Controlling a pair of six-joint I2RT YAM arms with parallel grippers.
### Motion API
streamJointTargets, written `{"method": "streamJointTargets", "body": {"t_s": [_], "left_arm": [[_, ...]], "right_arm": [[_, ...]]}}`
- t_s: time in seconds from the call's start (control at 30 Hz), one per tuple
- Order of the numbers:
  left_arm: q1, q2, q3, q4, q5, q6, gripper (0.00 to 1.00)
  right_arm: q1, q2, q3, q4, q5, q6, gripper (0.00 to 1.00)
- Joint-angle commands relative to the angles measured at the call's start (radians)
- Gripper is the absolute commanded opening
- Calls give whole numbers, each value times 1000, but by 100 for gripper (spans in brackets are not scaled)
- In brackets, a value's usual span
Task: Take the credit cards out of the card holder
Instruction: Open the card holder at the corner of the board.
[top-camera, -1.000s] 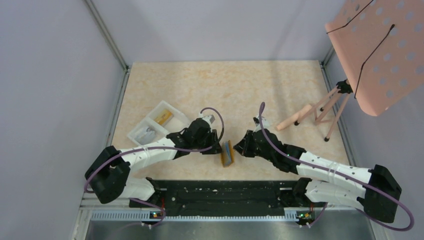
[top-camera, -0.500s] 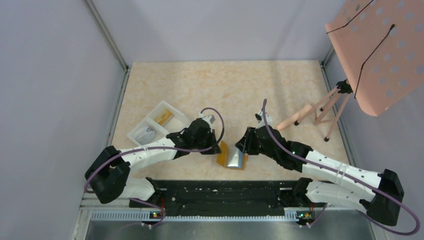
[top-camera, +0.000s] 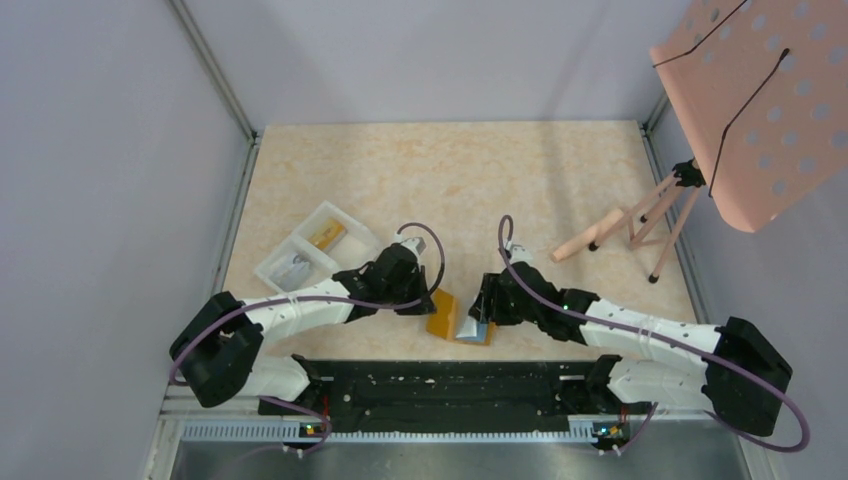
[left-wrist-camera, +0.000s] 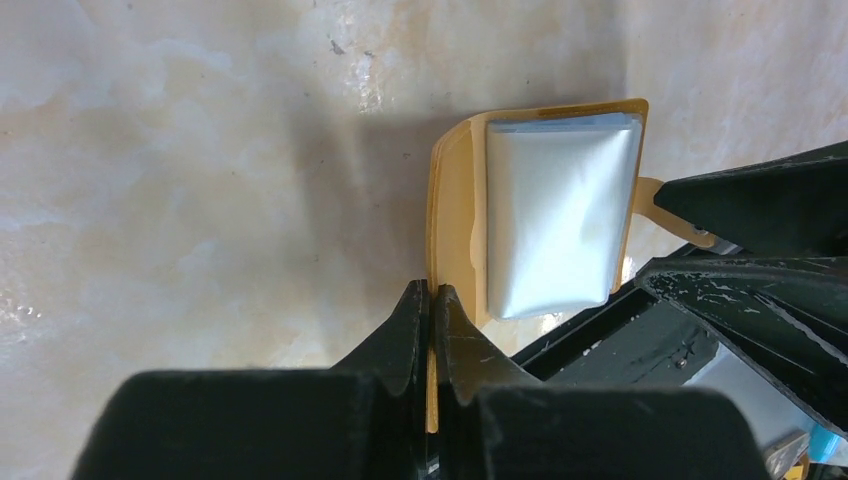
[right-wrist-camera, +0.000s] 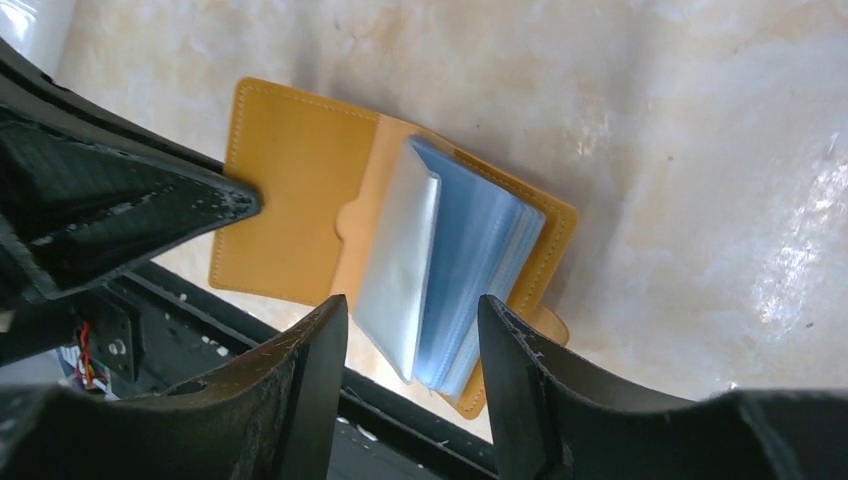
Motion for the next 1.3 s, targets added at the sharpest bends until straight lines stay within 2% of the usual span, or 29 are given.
{"method": "streamJointTargets", "body": {"t_s": [0.0,0.23,0.43,0.67,0.73,0.9,1.0,1.1,1.27], "left_arm": [[-6,-16,-25,-11,-23,15,0],[-5,-17,-39,-4,-22,13,0],[-6,-24,-50,5,-19,11,0],[-6,-23,-59,23,-10,1,0],[-5,-26,-63,26,-11,-3,0],[-5,-37,-77,31,-14,-15,0],[-5,-45,-81,32,-16,-17,0],[-5,-49,-83,33,-19,-20,0],[-5,-50,-88,38,-16,-24,0]], "right_arm": [[-19,7,-39,98,-57,25,50],[-21,41,-71,172,-105,53,42],[-21,48,-68,201,-118,84,44],[-21,82,-74,341,-193,119,44],[-20,87,-58,316,-178,113,45],[-21,44,1,105,-53,101,49],[-21,14,-1,52,-28,116,50],[-20,11,-22,49,-27,138,50],[-20,58,-52,140,-75,147,49]]}}
